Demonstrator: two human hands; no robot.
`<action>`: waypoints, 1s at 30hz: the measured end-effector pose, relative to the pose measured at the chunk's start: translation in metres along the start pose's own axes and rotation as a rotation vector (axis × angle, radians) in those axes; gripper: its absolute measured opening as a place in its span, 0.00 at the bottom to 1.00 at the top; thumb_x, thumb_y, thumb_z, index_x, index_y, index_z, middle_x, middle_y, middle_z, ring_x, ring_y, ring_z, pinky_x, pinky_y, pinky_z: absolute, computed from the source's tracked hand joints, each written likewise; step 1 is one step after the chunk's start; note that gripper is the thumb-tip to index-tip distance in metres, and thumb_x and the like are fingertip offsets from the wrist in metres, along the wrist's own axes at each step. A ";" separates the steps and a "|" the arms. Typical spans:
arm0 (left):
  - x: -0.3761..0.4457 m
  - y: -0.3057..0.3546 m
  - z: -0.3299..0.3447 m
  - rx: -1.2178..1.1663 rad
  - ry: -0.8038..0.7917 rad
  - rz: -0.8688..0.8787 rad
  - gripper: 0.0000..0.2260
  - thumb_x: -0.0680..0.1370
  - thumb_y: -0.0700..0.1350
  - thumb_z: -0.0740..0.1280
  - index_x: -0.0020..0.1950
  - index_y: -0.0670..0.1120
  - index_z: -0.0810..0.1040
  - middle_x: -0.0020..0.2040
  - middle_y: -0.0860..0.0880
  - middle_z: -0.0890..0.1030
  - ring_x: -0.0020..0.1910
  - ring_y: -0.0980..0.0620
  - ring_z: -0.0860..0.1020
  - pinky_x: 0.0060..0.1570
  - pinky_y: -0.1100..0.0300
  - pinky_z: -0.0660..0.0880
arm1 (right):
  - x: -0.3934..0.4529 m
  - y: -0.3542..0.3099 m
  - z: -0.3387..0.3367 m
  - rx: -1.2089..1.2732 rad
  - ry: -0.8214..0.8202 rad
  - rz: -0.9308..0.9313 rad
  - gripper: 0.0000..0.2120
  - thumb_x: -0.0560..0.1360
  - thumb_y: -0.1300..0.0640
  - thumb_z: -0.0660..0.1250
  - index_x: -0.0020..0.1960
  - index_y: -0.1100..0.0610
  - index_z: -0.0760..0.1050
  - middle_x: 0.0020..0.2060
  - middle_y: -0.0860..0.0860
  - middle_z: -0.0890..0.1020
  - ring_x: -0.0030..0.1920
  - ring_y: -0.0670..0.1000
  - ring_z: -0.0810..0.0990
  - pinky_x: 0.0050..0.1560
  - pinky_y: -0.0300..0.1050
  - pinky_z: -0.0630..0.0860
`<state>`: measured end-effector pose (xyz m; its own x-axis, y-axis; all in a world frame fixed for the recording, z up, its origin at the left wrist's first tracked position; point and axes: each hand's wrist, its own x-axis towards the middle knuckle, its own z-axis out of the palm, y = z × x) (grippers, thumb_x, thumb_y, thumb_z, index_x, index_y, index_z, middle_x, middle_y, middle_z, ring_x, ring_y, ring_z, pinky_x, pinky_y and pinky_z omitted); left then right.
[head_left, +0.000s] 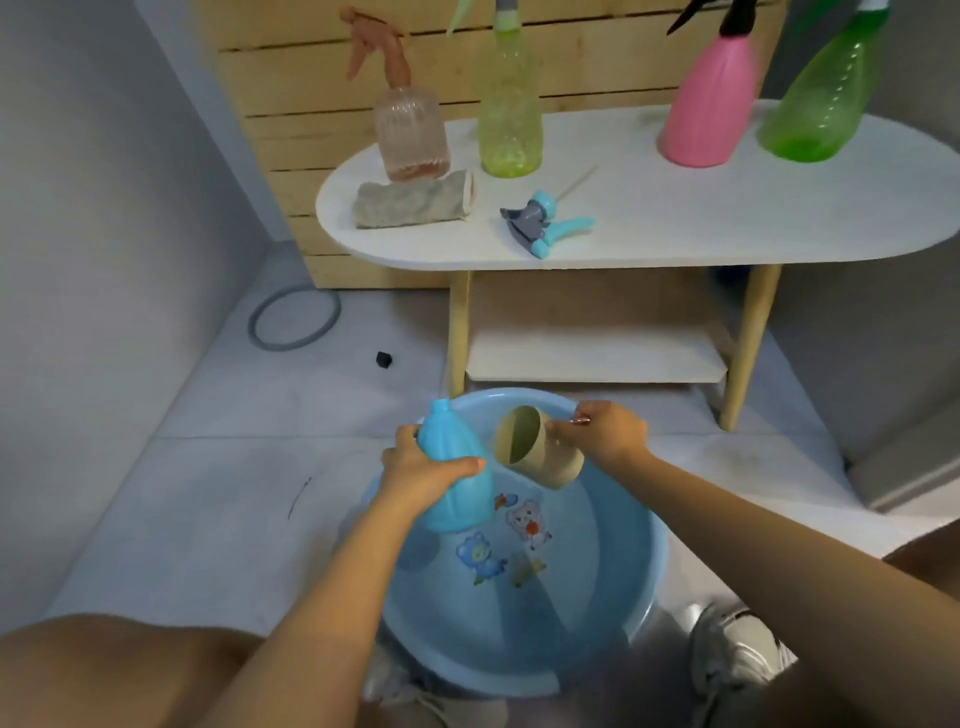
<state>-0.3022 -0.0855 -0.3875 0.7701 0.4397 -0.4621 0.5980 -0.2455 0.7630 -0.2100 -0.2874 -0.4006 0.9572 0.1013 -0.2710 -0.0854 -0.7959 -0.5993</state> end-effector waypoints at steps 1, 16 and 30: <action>0.004 -0.009 0.003 -0.001 0.016 -0.021 0.37 0.63 0.50 0.79 0.66 0.49 0.64 0.61 0.46 0.71 0.56 0.45 0.75 0.53 0.49 0.76 | 0.003 0.004 0.009 -0.013 -0.026 0.019 0.21 0.73 0.42 0.66 0.30 0.53 0.63 0.28 0.47 0.70 0.41 0.53 0.72 0.48 0.47 0.62; 0.027 -0.072 0.037 0.037 0.081 -0.082 0.36 0.65 0.46 0.78 0.68 0.46 0.64 0.61 0.44 0.66 0.48 0.51 0.68 0.47 0.60 0.67 | 0.025 0.025 0.061 -0.392 -0.136 0.112 0.23 0.67 0.31 0.61 0.34 0.52 0.72 0.34 0.48 0.77 0.43 0.52 0.74 0.53 0.50 0.62; 0.030 -0.096 0.057 0.175 0.020 -0.049 0.38 0.64 0.46 0.77 0.67 0.51 0.60 0.60 0.44 0.65 0.55 0.43 0.71 0.55 0.50 0.72 | 0.023 0.018 0.080 -0.850 -0.133 -0.182 0.23 0.75 0.38 0.54 0.29 0.53 0.66 0.27 0.48 0.70 0.34 0.50 0.70 0.48 0.46 0.60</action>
<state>-0.3241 -0.0977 -0.5007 0.7355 0.4716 -0.4865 0.6657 -0.3689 0.6487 -0.2119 -0.2519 -0.4781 0.8911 0.2967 -0.3434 0.3512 -0.9301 0.1078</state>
